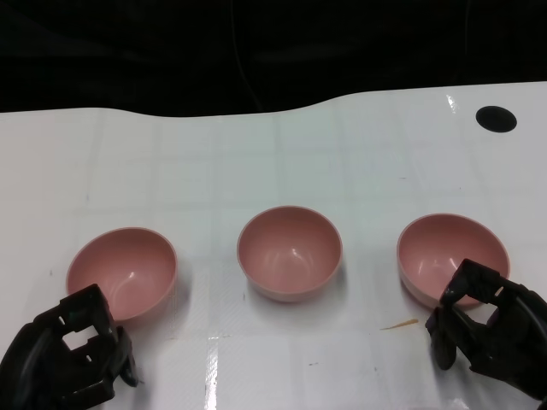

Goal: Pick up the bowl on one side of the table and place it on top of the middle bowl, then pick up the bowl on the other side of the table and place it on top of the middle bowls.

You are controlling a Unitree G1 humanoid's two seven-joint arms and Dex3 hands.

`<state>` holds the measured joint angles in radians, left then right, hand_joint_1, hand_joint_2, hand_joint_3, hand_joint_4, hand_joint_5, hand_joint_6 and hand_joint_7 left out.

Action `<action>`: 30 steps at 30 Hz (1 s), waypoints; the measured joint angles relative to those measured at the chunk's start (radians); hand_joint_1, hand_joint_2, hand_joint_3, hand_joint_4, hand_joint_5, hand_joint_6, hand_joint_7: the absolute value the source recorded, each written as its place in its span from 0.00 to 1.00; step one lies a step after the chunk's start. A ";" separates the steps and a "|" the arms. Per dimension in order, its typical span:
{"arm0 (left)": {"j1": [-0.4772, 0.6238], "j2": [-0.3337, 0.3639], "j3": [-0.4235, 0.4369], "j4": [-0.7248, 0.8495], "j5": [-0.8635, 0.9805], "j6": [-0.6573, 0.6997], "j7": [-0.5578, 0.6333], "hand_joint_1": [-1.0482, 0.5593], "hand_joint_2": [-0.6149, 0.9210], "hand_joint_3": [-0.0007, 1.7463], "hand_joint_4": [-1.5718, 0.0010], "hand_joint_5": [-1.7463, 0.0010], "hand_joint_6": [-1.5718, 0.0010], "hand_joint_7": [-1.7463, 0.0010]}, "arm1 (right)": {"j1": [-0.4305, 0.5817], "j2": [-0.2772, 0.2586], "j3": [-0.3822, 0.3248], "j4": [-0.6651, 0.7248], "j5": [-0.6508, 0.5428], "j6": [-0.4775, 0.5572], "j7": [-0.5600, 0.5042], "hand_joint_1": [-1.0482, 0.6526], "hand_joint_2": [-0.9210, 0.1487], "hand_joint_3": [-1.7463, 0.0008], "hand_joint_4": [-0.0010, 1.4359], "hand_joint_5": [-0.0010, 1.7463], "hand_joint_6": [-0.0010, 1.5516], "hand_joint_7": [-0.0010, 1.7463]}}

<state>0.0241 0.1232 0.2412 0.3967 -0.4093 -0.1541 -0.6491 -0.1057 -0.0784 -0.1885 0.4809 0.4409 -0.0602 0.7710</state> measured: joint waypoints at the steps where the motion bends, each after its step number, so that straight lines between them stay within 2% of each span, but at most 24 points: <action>1: 0.000 0.000 0.000 0.000 0.000 0.000 0.000 0.64 0.80 0.65 0.44 0.00 0.52 0.00 | 0.000 0.000 0.000 -0.002 0.001 0.003 0.000 0.54 0.31 0.41 0.64 1.00 0.52 0.84; 4: 0.002 0.001 0.000 0.000 0.000 0.000 -0.001 0.63 0.80 0.64 0.44 0.00 0.52 0.00 | 0.004 0.000 0.000 -0.004 0.002 0.007 0.001 0.54 0.31 0.42 0.63 1.00 0.52 0.84; 5: -0.001 0.002 0.002 0.009 -0.001 -0.001 -0.005 0.61 0.78 0.63 0.44 0.00 0.51 0.01 | 0.005 0.000 0.000 -0.004 0.002 0.007 0.001 0.54 0.31 0.42 0.63 1.00 0.52 0.84; 7: -0.057 0.008 0.015 0.141 0.002 -0.037 -0.022 0.48 0.70 0.59 0.40 0.01 0.41 0.11 | 0.005 0.001 0.001 -0.005 0.001 0.008 0.001 0.54 0.31 0.42 0.63 1.00 0.52 0.84; 8: -0.093 0.012 0.025 0.221 0.003 -0.054 -0.024 0.46 0.66 0.63 0.38 0.02 0.37 0.15 | 0.005 0.002 0.002 -0.006 0.001 0.008 0.001 0.54 0.31 0.42 0.63 1.00 0.52 0.84; 10: -0.102 0.018 0.032 0.252 0.004 -0.069 -0.031 0.50 0.66 0.68 0.39 0.00 0.39 0.12 | 0.007 0.003 0.001 -0.011 0.001 0.009 0.000 0.53 0.31 0.42 0.63 1.00 0.53 0.84; 14: -0.066 0.016 0.028 0.142 0.002 -0.070 -0.038 0.60 0.74 0.69 0.42 0.00 0.48 0.02 | 0.013 0.003 0.002 -0.028 0.001 0.012 -0.001 0.53 0.31 0.42 0.63 1.00 0.53 0.84; 21: -0.015 0.008 0.017 0.057 0.002 -0.043 -0.035 0.63 0.78 0.67 0.44 0.00 0.52 0.00 | 0.014 0.003 0.002 -0.041 0.002 0.018 0.004 0.53 0.29 0.44 0.64 1.00 0.54 0.83; 26: -0.006 0.007 0.017 0.035 0.002 -0.029 -0.031 0.64 0.79 0.66 0.44 0.00 0.52 0.00 | 0.053 0.022 0.009 -0.148 0.028 0.045 -0.004 0.54 0.31 0.45 0.69 0.88 0.60 0.67; 27: -0.005 0.007 0.017 0.035 0.002 -0.026 -0.031 0.64 0.80 0.66 0.44 0.00 0.52 0.00 | 0.065 0.031 0.012 -0.182 0.032 0.049 -0.014 0.53 0.35 0.43 0.68 0.86 0.61 0.64; 29: -0.005 0.007 0.018 0.034 0.002 -0.025 -0.031 0.64 0.80 0.66 0.44 0.00 0.52 0.00 | 0.085 0.052 0.017 -0.241 0.040 0.053 -0.036 0.46 0.48 0.36 0.65 0.82 0.61 0.56; 30: -0.005 0.007 0.018 0.034 0.002 -0.025 -0.032 0.64 0.80 0.66 0.45 0.00 0.52 0.00 | 0.092 0.063 0.017 -0.267 0.048 0.053 -0.043 0.44 0.48 0.37 0.63 0.80 0.60 0.52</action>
<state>0.0188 0.1304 0.2588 0.4309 -0.4075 -0.1795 -0.6806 -0.0133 -0.0159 -0.1714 0.2143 0.4892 -0.0071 0.7278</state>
